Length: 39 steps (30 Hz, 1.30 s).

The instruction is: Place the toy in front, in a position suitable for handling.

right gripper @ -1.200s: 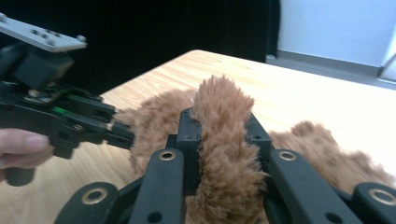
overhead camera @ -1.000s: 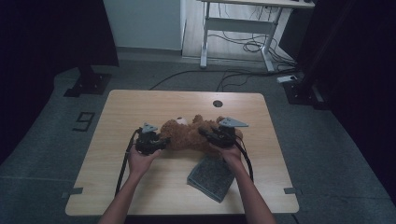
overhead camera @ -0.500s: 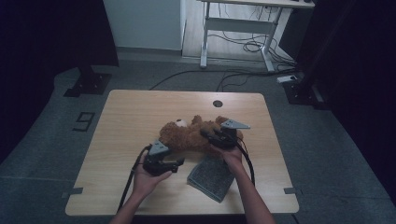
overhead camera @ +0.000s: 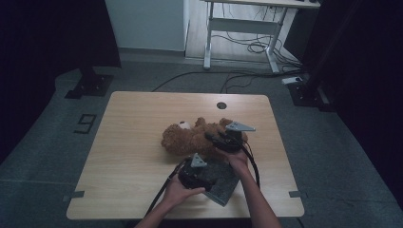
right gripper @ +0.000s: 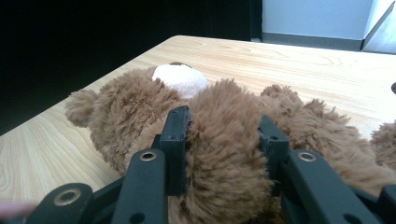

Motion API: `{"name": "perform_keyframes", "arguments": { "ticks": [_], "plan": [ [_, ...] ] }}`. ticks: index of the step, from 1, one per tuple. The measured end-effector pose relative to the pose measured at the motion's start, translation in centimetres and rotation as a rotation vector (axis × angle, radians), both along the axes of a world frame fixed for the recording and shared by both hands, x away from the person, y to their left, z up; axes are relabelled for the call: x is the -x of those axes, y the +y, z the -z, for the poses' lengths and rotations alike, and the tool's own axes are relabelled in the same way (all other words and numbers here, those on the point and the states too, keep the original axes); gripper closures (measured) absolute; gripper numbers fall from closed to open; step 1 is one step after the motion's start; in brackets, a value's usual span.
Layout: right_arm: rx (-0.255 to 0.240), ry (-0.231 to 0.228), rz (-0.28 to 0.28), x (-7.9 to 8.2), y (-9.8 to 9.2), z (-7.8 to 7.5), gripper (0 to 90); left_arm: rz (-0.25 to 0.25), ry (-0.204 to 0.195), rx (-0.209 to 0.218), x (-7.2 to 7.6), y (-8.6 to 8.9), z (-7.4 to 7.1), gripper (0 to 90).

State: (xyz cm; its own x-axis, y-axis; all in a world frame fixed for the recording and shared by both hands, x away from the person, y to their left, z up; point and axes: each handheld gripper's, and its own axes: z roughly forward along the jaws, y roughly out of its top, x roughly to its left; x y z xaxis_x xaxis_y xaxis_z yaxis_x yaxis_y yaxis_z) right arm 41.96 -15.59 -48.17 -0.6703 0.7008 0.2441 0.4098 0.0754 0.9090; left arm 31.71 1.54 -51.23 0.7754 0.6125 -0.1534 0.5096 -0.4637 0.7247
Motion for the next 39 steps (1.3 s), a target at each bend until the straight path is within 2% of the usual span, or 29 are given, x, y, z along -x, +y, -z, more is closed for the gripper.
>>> {"name": "perform_keyframes", "arguments": {
  "ticks": [2, 4, 5, 7, 10, 14, 17, 18, 19, 21, 25, 27, 30, 35, 39],
  "plan": [
    [-0.002, 0.001, 0.001, 0.0, 0.0, 0.1, 63.5, 0.023, 0.001, -0.013, 0.4, -1.1, 0.4, 15.2],
    [-0.003, 0.000, 0.001, 0.0, -0.1, 0.1, 63.4, 0.031, 0.002, -0.020, 0.5, -1.4, 0.6, 13.6],
    [-0.003, 0.000, 0.001, 0.0, -0.1, 0.1, 63.2, 0.046, 0.015, -0.041, 0.7, -2.4, 1.2, 13.0],
    [-0.003, 0.002, 0.003, 0.0, -0.2, 0.1, 62.7, 0.062, 0.028, -0.055, 1.0, -3.2, 1.7, 11.7],
    [-0.002, 0.000, 0.000, 0.0, -0.3, 0.1, 62.4, 0.069, 0.031, -0.079, 1.3, -4.2, 2.3, 10.1],
    [-0.002, 0.003, -0.001, -0.1, -0.3, 0.1, 62.0, 0.064, 0.022, -0.103, 1.5, -4.9, 2.8, 6.8],
    [-0.001, 0.006, 0.001, 0.0, -0.3, 0.1, 61.5, 0.061, -0.005, -0.129, 1.8, -5.1, 3.0, 7.5],
    [-0.001, 0.007, 0.002, 0.0, -0.4, 0.1, 61.4, 0.063, -0.035, -0.157, 2.0, -5.1, 3.2, 9.0],
    [-0.001, 0.009, 0.003, 0.0, -0.4, 0.1, 61.3, 0.057, -0.046, -0.166, 2.1, -5.1, 3.2, 11.3],
    [-0.002, 0.012, 0.003, 0.0, -0.4, 0.1, 61.1, 0.049, -0.048, -0.168, 2.1, -5.0, 3.1, 15.1],
    [-0.001, 0.010, 0.003, 0.2, -0.5, 0.2, 60.6, 0.041, -0.063, -0.151, 2.1, -4.3, 3.1, 25.3],
    [-0.006, 0.014, 0.002, 0.3, -0.6, 0.2, 60.3, 0.038, -0.069, -0.146, 2.0, -3.7, 3.0, 33.6],
    [-0.018, 0.032, 0.003, 0.3, -0.7, 0.2, 60.0, 0.039, -0.072, -0.136, 1.9, -3.1, 3.0, 42.5],
    [0.005, 0.029, 0.006, 0.7, -0.6, 0.0, 59.7, 0.042, -0.076, -0.135, 1.9, -1.7, 2.9, 57.3],
    [0.027, 0.008, 0.009, 1.4, -0.5, 0.0, 55.9, 0.049, -0.061, -0.092, 1.7, 0.2, 2.8, 65.2]
  ]
}}
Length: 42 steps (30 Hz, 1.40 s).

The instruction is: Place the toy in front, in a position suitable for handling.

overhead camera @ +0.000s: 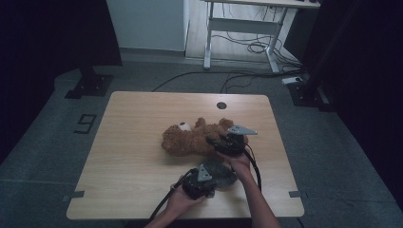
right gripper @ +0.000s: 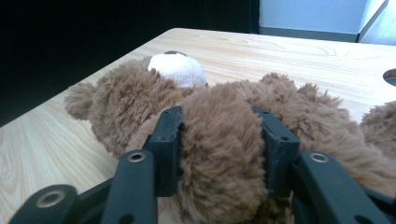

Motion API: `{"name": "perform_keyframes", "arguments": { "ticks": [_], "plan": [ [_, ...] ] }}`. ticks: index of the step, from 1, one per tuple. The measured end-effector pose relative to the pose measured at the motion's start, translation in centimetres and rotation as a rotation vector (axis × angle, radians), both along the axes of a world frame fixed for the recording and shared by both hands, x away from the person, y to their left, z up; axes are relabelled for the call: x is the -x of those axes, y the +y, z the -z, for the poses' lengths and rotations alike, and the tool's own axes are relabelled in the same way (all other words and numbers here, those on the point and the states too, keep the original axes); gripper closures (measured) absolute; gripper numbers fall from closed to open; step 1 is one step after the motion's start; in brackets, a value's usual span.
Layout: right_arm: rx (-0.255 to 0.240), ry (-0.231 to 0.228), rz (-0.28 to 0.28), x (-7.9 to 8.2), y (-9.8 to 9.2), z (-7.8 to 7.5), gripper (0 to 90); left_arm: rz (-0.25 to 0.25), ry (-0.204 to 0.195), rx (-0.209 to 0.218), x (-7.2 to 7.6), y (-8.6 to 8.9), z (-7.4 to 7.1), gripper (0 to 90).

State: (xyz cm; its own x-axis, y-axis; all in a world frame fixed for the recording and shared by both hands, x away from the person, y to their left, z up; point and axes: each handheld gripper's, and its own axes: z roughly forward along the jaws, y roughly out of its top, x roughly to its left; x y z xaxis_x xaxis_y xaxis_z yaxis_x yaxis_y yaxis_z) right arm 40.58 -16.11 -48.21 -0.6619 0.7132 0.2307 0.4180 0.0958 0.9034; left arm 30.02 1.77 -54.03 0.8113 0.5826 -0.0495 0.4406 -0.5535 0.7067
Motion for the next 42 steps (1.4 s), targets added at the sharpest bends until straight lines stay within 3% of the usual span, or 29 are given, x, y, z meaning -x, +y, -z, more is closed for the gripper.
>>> {"name": "perform_keyframes", "arguments": {
  "ticks": [5, 12, 17, 24, 26, 29, 35, 37, 42],
  "plan": [
    [0.016, -0.021, -0.008, 1.1, 0.1, 0.2, 49.3, -0.013, 0.001, 0.071, 0.1, 2.7, -0.2, 68.3],
    [-0.005, -0.015, -0.020, 1.9, -0.3, 1.1, 51.2, -0.031, -0.006, 0.187, 0.8, 6.3, -1.4, 70.1],
    [-0.052, -0.009, -0.017, 2.5, -0.5, 1.8, 63.5, -0.054, -0.022, 0.210, 1.3, 8.5, -2.1, 70.8],
    [-0.085, 0.001, -0.022, 3.5, -0.8, 2.6, 64.0, -0.100, -0.017, 0.262, 1.9, 11.6, -2.8, 70.8],
    [-0.092, 0.007, -0.029, 4.0, -0.8, 3.0, 64.2, -0.138, -0.020, 0.302, 2.2, 13.0, -3.3, 70.8],
    [-0.080, 0.012, -0.039, 4.2, -0.8, 3.4, 64.1, -0.165, -0.028, 0.339, 2.4, 14.1, -4.0, 70.8],
    [-0.083, 0.021, -0.051, 4.7, -0.7, 4.0, 65.1, -0.186, -0.070, 0.355, 2.7, 15.2, -5.3, 70.8],
    [-0.080, 0.025, -0.054, 4.9, -0.6, 4.3, 65.7, -0.205, -0.095, 0.378, 3.0, 16.3, -6.3, 70.8],
    [-0.071, 0.017, -0.062, 5.0, -0.4, 4.4, 67.3, -0.235, -0.109, 0.381, 2.9, 17.5, -6.8, 70.8]
  ]
}}
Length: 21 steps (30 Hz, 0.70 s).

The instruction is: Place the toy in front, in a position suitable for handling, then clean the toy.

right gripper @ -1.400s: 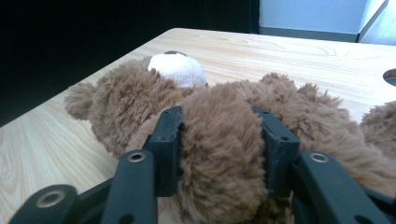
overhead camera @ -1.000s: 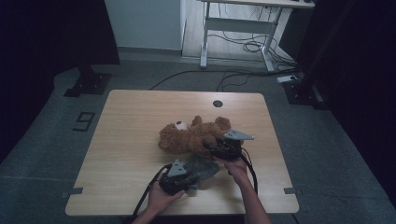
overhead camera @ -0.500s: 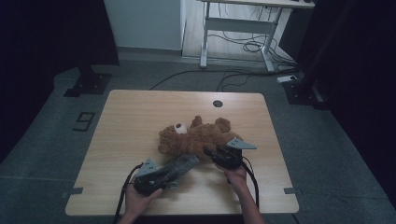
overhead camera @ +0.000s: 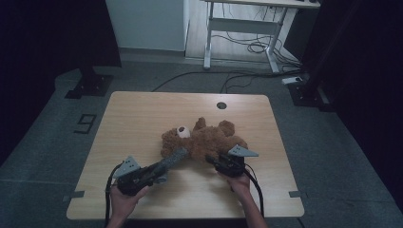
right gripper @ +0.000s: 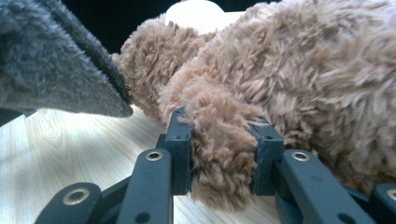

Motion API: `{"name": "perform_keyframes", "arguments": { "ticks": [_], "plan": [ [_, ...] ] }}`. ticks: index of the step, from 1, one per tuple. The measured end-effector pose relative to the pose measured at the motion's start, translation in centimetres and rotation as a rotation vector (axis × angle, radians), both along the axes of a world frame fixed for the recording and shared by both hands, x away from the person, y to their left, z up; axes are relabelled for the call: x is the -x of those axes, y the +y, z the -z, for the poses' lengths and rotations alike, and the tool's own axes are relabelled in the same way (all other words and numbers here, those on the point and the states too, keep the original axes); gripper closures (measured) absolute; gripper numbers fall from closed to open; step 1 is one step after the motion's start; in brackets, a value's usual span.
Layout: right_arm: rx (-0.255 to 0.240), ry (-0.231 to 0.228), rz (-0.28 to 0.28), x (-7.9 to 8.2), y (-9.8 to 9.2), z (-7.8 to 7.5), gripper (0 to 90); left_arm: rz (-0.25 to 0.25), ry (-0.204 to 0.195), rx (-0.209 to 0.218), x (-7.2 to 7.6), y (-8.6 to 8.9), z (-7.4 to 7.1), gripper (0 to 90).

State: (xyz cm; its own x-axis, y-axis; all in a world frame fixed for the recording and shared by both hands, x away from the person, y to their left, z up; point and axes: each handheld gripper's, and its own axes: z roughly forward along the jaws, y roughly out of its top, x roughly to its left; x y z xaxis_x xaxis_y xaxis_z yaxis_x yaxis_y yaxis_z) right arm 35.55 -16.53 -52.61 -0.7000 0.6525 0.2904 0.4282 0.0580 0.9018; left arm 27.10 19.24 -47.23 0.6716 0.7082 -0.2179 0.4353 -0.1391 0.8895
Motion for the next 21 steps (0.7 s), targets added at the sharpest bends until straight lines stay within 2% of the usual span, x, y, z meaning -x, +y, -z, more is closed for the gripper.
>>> {"name": "perform_keyframes", "arguments": {
  "ticks": [2, 9, 11, 14, 15, 16, 17, 18, 21],
  "plan": [
    [0.005, 0.004, -0.004, 0.1, 0.0, 0.1, 67.3, -0.002, 0.002, 0.011, 0.0, 0.3, 0.0, 70.9],
    [0.004, 0.009, -0.002, 0.2, 0.0, 0.1, 66.6, -0.017, -0.034, -0.003, 0.3, 0.0, -1.2, 70.8],
    [0.004, 0.010, -0.001, 0.1, 0.0, 0.1, 66.6, -0.018, -0.023, -0.002, -0.4, -0.6, -1.4, 70.7],
    [0.007, 0.012, 0.003, 0.2, 0.1, 0.2, 66.5, 0.002, -0.039, 0.000, -1.6, -2.1, -2.1, 70.7],
    [0.007, 0.012, 0.003, 0.2, 0.1, 0.2, 66.5, 0.002, -0.039, 0.000, -1.6, -2.1, -2.1, 70.7],
    [0.014, 0.010, 0.005, 0.2, 0.2, 0.1, 66.5, 0.003, -0.054, -0.032, -2.8, -4.0, -2.7, 70.8],
    [0.014, 0.010, 0.005, 0.2, 0.2, 0.1, 66.5, 0.003, -0.054, -0.032, -2.8, -4.0, -2.7, 70.7],
    [0.014, 0.009, 0.007, 0.3, 0.3, 0.1, 66.5, 0.001, -0.057, -0.066, -3.9, -5.7, -3.0, 70.7],
    [0.014, 0.010, 0.006, 0.3, 0.4, 0.1, 66.5, -0.007, -0.057, -0.126, -5.3, -7.8, -2.7, 70.8]
  ]
}}
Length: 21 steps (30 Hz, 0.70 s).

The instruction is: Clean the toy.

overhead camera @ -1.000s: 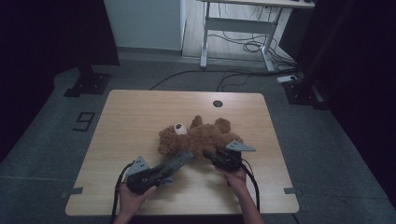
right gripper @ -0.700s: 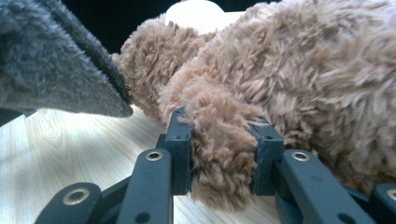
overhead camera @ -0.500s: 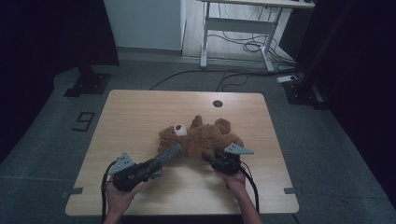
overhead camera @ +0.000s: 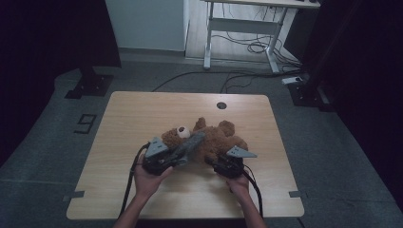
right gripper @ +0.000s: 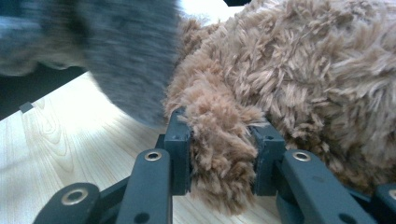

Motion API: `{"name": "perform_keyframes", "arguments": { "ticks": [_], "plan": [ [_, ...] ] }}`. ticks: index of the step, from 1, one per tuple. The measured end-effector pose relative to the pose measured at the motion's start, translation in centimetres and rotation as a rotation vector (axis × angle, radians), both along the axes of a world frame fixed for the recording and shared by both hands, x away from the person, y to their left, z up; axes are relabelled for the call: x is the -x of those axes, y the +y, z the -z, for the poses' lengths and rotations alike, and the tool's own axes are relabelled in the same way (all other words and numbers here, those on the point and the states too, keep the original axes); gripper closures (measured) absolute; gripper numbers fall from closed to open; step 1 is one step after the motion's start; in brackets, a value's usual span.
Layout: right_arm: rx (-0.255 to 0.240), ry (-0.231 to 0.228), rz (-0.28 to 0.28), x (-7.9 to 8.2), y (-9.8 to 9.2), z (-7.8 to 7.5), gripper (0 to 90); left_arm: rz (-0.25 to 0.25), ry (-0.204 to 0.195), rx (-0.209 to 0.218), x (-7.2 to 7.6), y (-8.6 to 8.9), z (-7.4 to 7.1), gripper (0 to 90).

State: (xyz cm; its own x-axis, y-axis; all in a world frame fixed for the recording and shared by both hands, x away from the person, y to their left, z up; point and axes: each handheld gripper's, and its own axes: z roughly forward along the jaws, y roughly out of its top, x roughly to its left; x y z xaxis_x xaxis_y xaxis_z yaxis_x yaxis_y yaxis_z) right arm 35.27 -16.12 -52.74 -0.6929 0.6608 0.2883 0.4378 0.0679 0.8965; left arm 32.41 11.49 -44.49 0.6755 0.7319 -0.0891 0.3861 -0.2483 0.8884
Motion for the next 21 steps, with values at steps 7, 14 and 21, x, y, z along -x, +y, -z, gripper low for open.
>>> {"name": "perform_keyframes", "arguments": {
  "ticks": [7, 14, 21],
  "plan": [
    [-0.003, 0.005, -0.003, 0.0, 0.0, 0.0, 66.5, -0.018, 0.034, -0.085, -1.9, -3.3, 1.9, 70.7],
    [0.009, 0.004, 0.008, 0.0, 0.0, 0.2, 68.3, -0.073, 0.012, -0.143, -2.3, -2.9, 2.6, 71.3],
    [0.005, 0.018, 0.010, -0.1, -0.3, 0.2, 70.1, -0.132, 0.003, -0.123, -1.6, 1.2, 2.5, 71.1]
  ]
}}
